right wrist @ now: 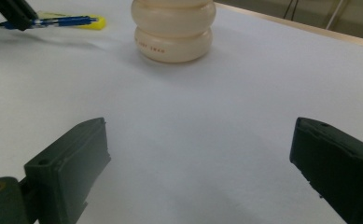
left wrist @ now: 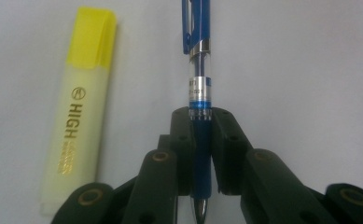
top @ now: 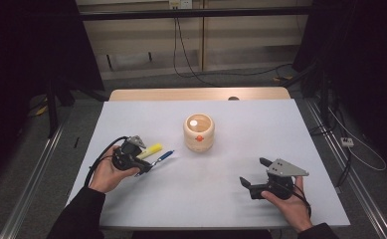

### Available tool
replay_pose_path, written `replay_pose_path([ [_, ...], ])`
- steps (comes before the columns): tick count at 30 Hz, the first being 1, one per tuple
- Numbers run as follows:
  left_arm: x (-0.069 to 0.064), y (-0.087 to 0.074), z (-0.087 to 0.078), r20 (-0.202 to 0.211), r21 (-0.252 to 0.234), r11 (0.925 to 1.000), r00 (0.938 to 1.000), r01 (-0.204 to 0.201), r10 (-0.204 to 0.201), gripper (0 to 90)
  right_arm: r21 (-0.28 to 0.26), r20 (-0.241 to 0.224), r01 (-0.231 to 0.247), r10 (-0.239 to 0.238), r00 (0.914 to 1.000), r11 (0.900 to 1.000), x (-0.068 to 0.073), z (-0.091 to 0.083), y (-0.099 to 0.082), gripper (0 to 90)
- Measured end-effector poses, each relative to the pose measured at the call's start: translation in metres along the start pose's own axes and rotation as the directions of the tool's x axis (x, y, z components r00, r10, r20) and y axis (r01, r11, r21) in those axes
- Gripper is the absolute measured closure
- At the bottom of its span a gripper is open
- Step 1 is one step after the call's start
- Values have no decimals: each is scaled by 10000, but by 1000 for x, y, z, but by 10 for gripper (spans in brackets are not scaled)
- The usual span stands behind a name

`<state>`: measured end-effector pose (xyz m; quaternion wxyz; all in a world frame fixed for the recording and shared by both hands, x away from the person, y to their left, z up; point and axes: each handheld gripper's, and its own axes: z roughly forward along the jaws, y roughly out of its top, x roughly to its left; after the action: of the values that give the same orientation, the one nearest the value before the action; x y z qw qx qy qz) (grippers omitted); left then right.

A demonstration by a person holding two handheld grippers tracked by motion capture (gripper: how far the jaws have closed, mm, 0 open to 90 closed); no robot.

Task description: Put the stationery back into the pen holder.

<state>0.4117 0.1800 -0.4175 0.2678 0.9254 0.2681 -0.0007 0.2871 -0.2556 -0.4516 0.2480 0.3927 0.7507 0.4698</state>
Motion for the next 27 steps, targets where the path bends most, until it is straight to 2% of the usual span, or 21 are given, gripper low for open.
replay_pose_path([
  [5,-9,3,0,193,-155,9998,9997,-154,157,801,-51,27,-126,126,9999,9999,3,2,1,47],
  [7,-13,5,0,235,-10,9987,9985,-504,504,801,-54,-42,-118,118,9999,9999,5,2,2,52],
  [9,-19,7,1,415,32,9985,9977,-544,543,800,-89,-281,-181,179,9994,9998,8,3,4,68],
  [10,-24,8,3,503,-195,9992,9981,-341,351,801,-71,-335,-153,151,9993,9999,9,4,5,72],
  [13,-29,12,3,601,38,9962,9945,-867,863,801,97,-630,-96,102,9980,9999,13,7,6,83],
  [16,-32,14,5,751,-14,9955,9926,-952,950,800,212,-1010,-53,74,9949,9998,15,9,7,122],
  [19,-36,16,8,928,-99,9967,9924,-807,813,800,128,-1001,56,-43,9950,9999,17,12,9,108],
  [20,-35,18,9,1002,-6,9941,9891,-1081,1076,800,145,-1008,91,-76,9949,9999,18,13,9,106],
  [21,-38,19,10,1007,-122,9958,9907,-903,911,800,166,-1021,135,-118,9947,9998,20,15,10,98],
  [22,-39,22,10,1013,0,9931,9880,-1174,1168,800,214,-989,223,-201,9949,9995,21,17,10,83],
  [23,-42,24,11,1042,-78,9931,9877,-1166,1168,800,248,-919,308,-284,9954,9992,23,19,10,71],
  [25,-46,28,12,1090,16,9893,9834,-1459,1448,800,210,-940,362,-341,9950,9991,27,22,11,77],
  [27,-52,31,13,1147,-31,9895,9830,-1442,1436,800,206,-922,531,-510,9944,9984,32,25,13,74],
])
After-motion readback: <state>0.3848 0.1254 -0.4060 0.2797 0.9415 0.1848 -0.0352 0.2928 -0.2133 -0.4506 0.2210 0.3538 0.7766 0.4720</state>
